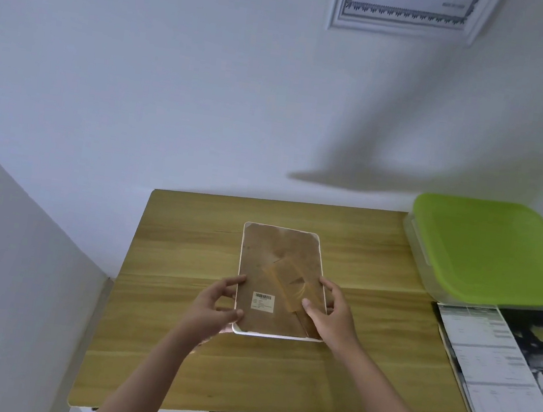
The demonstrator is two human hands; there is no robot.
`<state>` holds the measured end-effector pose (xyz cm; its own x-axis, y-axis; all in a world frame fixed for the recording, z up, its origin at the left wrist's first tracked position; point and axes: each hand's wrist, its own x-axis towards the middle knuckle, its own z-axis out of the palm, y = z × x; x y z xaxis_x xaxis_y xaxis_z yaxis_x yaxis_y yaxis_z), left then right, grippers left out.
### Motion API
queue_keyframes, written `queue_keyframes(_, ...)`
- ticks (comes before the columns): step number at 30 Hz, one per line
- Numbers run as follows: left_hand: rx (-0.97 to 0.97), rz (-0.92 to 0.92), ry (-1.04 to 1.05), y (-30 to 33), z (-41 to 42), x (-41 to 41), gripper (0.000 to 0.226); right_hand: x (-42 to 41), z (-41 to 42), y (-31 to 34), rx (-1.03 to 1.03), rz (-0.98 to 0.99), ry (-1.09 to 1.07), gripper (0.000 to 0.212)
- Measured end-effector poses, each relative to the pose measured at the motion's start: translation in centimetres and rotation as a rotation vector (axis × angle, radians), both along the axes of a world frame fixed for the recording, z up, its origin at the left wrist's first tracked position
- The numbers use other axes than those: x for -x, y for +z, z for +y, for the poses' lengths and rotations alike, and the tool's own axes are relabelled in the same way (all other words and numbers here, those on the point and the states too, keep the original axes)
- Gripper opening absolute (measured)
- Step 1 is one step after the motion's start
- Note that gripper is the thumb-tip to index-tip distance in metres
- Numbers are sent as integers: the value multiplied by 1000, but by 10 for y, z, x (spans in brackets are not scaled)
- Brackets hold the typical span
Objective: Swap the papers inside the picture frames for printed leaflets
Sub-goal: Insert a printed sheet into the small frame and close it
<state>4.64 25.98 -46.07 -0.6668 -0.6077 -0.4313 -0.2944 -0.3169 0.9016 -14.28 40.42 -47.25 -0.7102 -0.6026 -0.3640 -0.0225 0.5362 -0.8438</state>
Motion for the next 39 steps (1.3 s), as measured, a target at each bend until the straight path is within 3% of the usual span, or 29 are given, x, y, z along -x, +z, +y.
queue_keyframes(4,189,61,20,28,4,9,59,-8,-13,26,35,409,41,51)
queue_keyframes(8,392,100,15,58,20,25,54,-12,-39,70,211,611,123,50)
queue_keyframes(14,679,164,4,90,34,39,39,-6,-52,131,349,259,173,69)
queue_keyframes(19,767,217,15,108,46,46,36,-9,-51,160,438,279,59,82)
queue_keyframes(25,792,308,-56,118,36,58,42,-5,-47,156,644,219,-210,61)
queue_keyframes(30,873,255,190,126,-26,66,38,9,-31,156,761,219,-285,48)
queue_keyframes(33,702,272,203,139,-54,76,36,21,-18,160,787,255,-253,45)
queue_keyframes(39,344,555,10,171,-54,114,34,57,5,174,845,211,-194,46)
